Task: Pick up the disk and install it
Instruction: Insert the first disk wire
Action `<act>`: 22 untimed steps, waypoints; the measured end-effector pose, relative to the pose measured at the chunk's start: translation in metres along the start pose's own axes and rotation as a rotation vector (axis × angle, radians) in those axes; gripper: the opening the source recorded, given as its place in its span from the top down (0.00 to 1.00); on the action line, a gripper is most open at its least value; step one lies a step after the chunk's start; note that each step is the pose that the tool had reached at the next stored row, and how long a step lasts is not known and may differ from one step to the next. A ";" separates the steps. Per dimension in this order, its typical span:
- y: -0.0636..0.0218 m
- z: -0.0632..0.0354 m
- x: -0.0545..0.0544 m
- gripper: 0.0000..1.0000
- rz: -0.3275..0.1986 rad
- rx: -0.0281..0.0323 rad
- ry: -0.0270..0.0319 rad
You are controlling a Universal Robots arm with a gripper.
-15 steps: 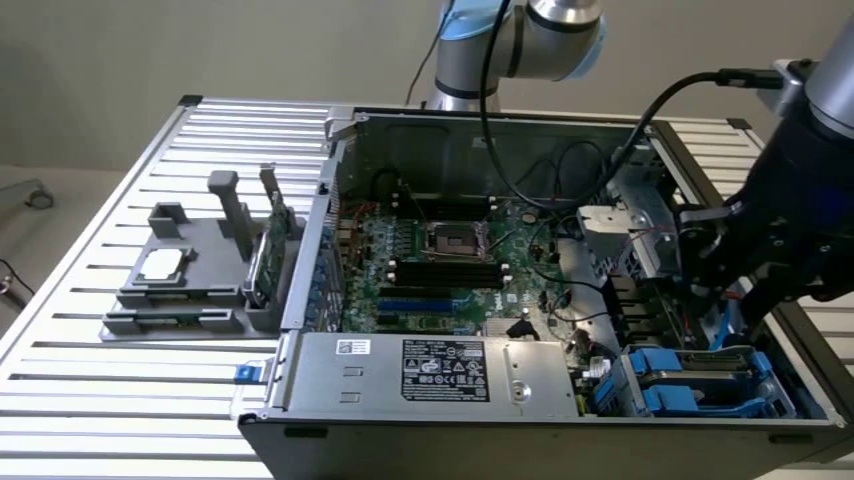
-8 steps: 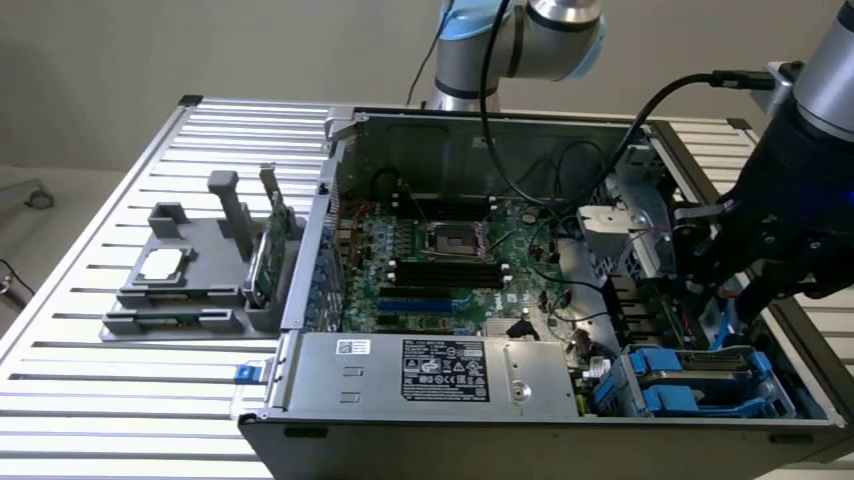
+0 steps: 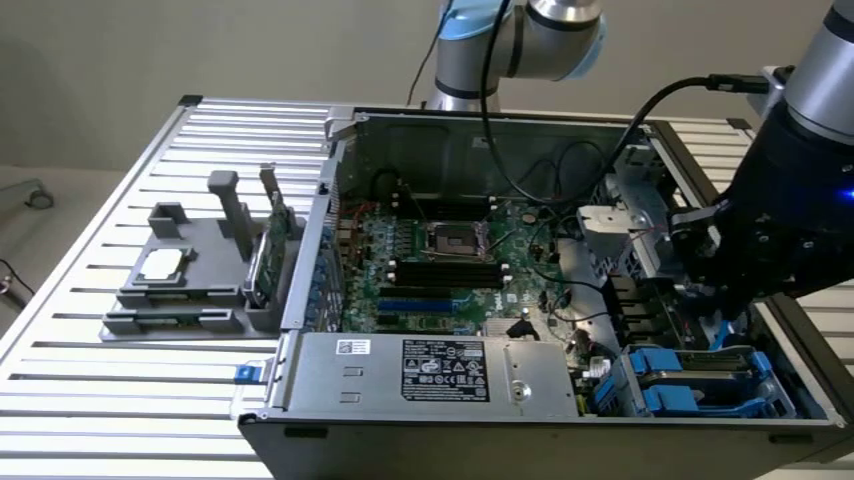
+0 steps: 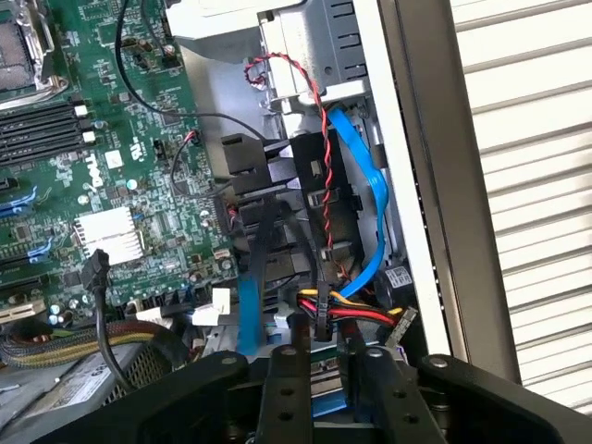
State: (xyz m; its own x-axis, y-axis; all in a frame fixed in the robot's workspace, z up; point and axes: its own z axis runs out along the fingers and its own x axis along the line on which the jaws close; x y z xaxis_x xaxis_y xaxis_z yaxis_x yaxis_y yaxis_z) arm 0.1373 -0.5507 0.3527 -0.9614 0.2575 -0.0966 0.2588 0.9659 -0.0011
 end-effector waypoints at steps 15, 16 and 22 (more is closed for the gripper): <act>0.0036 -0.0093 0.001 0.83 0.026 0.0381 -0.0124; 0.0035 -0.0098 0.002 0.83 0.027 0.0381 -0.0124; 0.0031 -0.0121 0.002 0.83 0.042 0.0401 -0.0122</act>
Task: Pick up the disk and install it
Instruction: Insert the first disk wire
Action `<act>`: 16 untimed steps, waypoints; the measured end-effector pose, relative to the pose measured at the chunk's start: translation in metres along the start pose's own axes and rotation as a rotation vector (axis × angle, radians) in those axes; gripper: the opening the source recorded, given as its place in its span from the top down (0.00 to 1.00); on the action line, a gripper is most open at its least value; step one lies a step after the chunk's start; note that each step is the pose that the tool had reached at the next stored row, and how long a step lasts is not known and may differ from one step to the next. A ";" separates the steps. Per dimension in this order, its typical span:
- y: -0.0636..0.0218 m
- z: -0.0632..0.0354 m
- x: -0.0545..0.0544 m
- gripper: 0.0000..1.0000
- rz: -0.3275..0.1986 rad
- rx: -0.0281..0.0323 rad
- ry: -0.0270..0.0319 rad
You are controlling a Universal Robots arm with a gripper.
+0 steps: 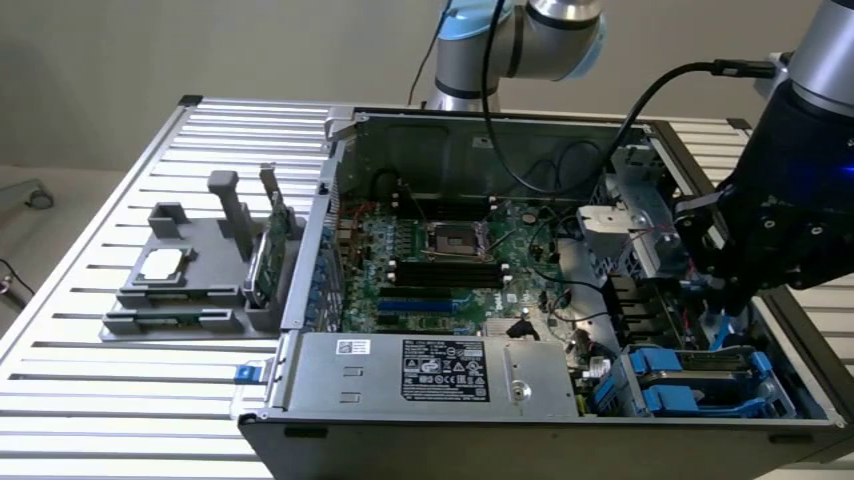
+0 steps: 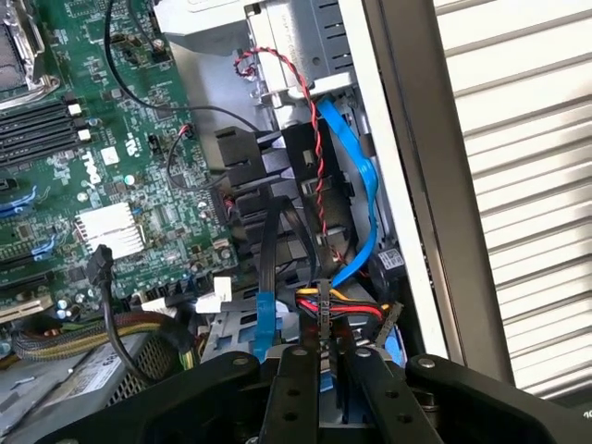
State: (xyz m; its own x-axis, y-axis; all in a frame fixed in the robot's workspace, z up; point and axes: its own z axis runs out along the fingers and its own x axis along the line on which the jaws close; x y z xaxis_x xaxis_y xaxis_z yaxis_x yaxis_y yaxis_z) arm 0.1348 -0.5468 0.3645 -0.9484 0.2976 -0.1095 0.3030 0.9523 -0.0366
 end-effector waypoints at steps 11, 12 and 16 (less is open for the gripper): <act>-0.0010 0.0000 0.000 0.83 0.026 0.1097 -0.0320; -0.0014 0.0000 0.000 0.83 0.027 0.1134 -0.0319; -0.0054 0.0005 -0.002 0.83 0.029 0.1229 -0.0217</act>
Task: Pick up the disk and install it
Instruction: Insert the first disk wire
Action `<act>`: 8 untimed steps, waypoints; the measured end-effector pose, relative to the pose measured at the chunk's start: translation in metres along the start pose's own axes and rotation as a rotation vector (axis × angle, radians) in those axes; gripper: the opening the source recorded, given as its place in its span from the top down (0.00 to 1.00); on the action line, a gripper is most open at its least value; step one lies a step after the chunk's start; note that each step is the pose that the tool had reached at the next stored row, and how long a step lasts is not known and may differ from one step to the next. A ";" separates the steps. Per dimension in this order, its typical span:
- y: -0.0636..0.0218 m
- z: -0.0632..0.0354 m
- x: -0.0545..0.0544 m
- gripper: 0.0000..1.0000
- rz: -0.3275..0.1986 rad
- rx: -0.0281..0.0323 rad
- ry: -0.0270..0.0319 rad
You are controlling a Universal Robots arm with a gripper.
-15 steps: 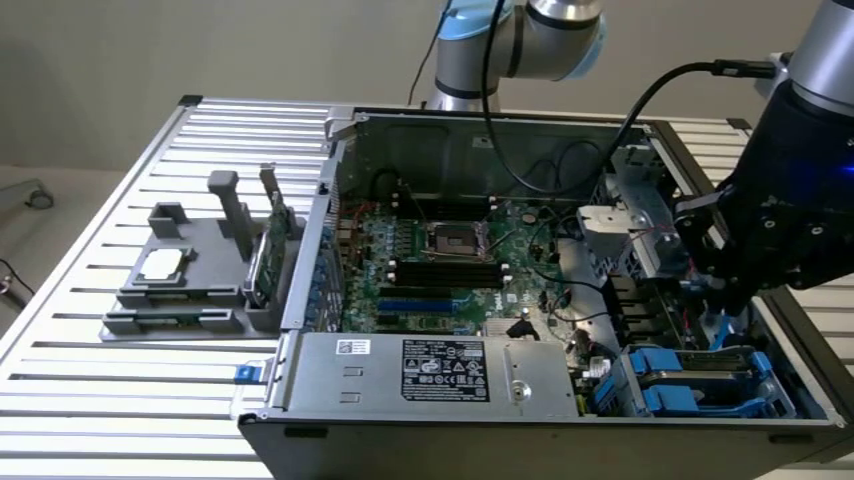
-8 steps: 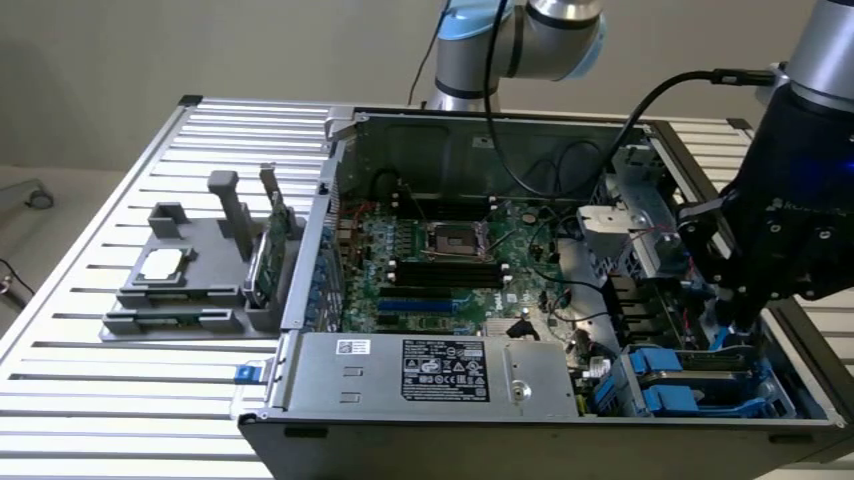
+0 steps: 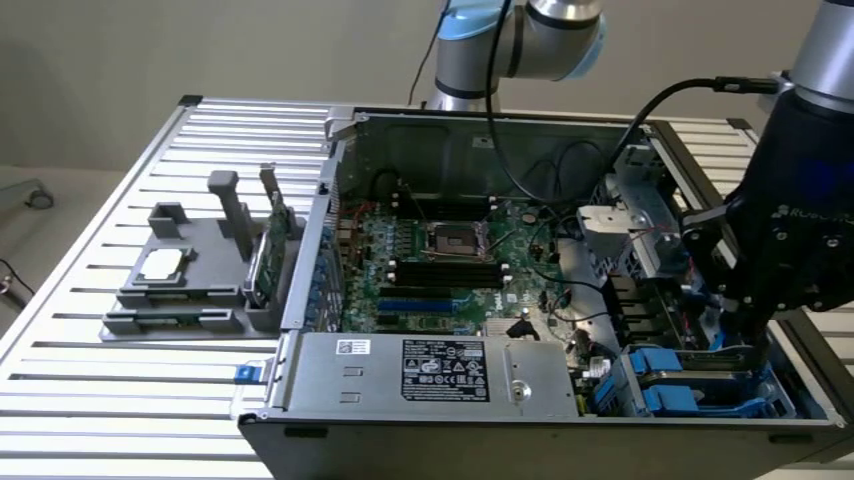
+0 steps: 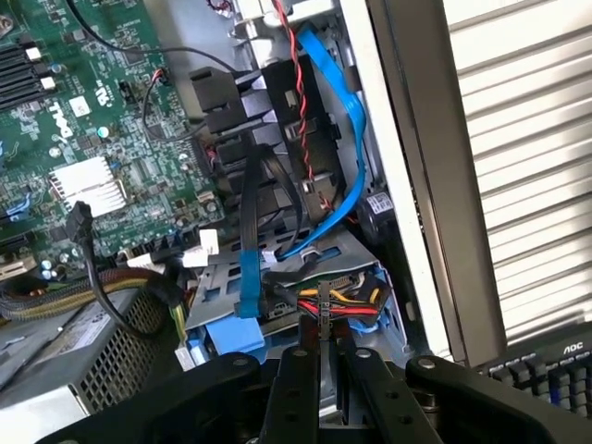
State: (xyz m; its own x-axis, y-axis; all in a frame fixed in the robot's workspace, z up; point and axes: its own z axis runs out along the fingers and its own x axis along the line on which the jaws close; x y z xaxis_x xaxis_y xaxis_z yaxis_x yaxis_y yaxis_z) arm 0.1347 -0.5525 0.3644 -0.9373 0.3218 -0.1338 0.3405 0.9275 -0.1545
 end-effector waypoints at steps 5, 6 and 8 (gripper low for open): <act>-0.0019 0.0002 0.001 0.83 -0.001 0.0098 0.0141; -0.0020 0.0002 0.001 0.83 -0.001 0.0112 0.0169; -0.0023 0.0003 0.002 0.83 0.000 0.0142 0.0205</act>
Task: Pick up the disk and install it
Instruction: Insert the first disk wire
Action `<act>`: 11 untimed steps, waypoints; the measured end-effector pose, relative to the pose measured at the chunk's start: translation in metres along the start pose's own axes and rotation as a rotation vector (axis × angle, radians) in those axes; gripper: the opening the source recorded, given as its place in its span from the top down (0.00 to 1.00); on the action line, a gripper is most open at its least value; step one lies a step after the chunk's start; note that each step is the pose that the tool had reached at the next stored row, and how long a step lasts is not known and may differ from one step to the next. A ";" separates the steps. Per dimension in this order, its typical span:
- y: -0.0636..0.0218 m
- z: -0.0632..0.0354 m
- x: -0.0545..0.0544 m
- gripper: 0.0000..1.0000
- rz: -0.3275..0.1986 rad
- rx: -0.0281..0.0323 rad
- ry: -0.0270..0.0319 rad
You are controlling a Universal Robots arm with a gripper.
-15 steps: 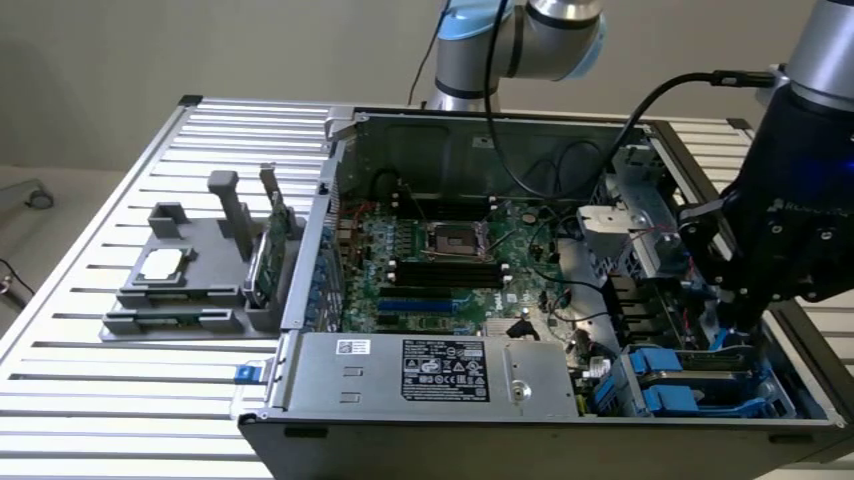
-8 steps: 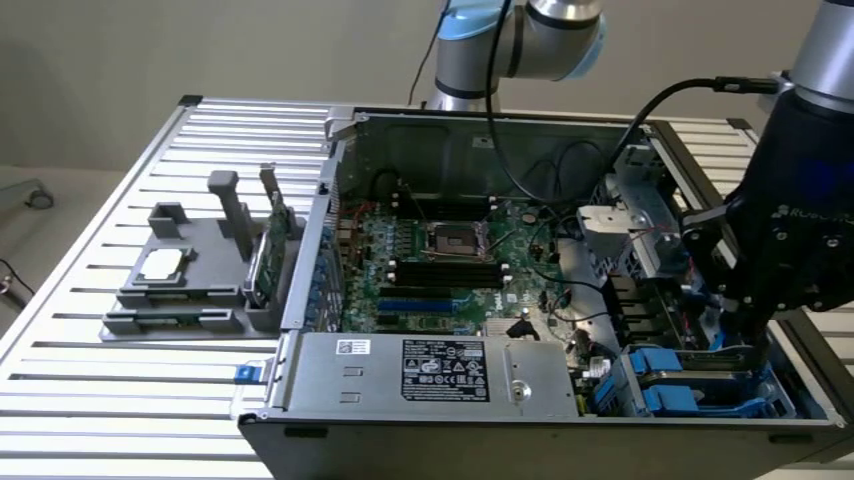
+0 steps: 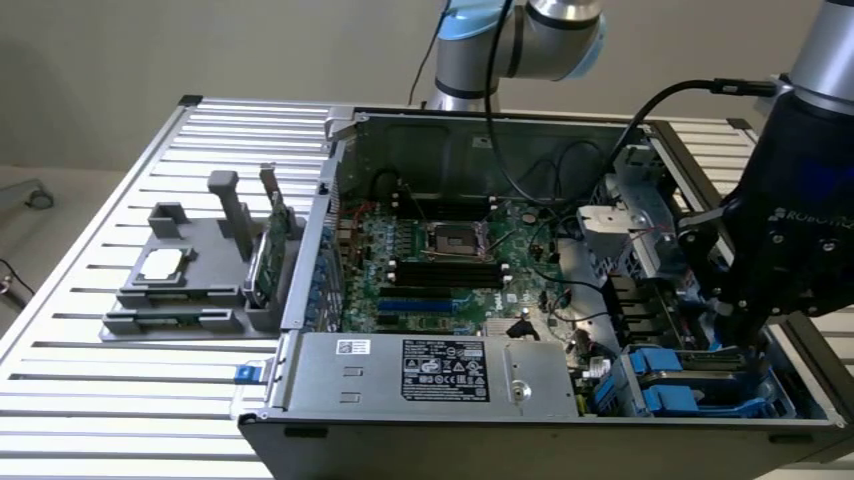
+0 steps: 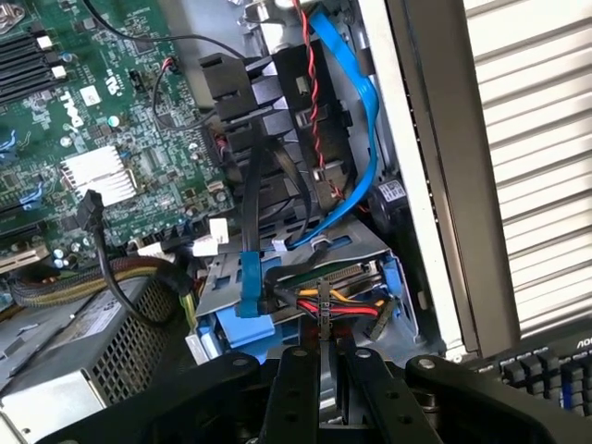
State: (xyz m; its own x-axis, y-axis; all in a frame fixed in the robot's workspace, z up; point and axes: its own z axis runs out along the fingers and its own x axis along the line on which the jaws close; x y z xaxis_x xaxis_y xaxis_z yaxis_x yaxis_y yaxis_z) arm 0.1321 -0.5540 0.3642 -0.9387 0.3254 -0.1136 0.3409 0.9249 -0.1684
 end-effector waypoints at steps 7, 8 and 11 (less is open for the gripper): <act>0.0002 0.0048 0.002 0.83 0.001 0.0086 0.0056; 0.0004 0.0057 0.002 0.83 0.001 0.0094 0.0066; 0.0007 0.0075 0.002 0.83 0.000 0.0124 0.0112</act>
State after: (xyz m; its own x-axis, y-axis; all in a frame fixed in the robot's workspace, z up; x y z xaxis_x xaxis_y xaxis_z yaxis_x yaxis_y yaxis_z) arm 0.1308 -0.5542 0.3565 -0.9392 0.3276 -0.1026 0.3415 0.9224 -0.1805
